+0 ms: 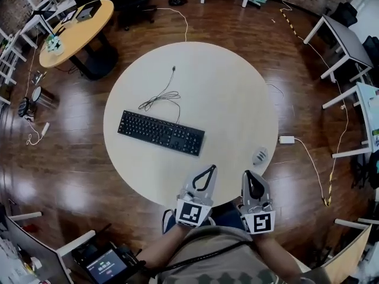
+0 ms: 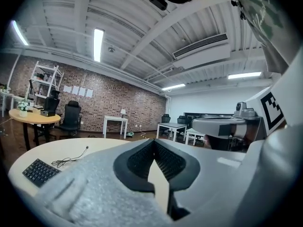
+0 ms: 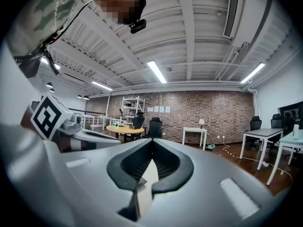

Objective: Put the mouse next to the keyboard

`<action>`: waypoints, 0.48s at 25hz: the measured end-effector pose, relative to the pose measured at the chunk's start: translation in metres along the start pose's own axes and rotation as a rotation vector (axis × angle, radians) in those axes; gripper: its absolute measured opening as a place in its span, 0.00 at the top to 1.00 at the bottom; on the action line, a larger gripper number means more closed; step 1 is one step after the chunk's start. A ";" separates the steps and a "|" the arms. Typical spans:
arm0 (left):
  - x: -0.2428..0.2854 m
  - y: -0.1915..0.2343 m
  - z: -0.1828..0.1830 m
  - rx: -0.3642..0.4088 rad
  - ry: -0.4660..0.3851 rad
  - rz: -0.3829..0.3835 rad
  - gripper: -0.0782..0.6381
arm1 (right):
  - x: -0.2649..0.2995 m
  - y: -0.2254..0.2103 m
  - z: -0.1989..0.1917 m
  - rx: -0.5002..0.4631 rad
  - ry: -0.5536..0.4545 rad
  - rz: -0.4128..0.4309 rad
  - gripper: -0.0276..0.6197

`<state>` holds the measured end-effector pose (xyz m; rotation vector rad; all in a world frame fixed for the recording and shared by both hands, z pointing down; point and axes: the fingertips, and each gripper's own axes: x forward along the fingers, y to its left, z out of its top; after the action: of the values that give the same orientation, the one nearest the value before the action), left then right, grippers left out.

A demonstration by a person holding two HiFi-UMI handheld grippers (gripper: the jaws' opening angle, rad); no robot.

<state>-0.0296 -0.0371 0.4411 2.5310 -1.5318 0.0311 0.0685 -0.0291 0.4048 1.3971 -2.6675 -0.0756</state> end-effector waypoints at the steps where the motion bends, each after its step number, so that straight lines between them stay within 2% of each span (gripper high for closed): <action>1: -0.005 0.004 0.001 -0.008 -0.006 -0.009 0.89 | 0.000 0.008 0.002 -0.004 0.000 -0.004 0.95; 9: -0.059 0.021 0.000 -0.041 -0.024 0.010 0.89 | -0.011 0.053 0.016 -0.007 -0.018 -0.007 0.95; 12: -0.078 0.021 0.003 -0.010 -0.036 0.036 0.89 | -0.024 0.069 0.023 -0.014 -0.036 0.015 0.95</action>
<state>-0.0851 0.0210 0.4329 2.5095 -1.5862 -0.0175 0.0226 0.0296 0.3870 1.3844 -2.7012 -0.1190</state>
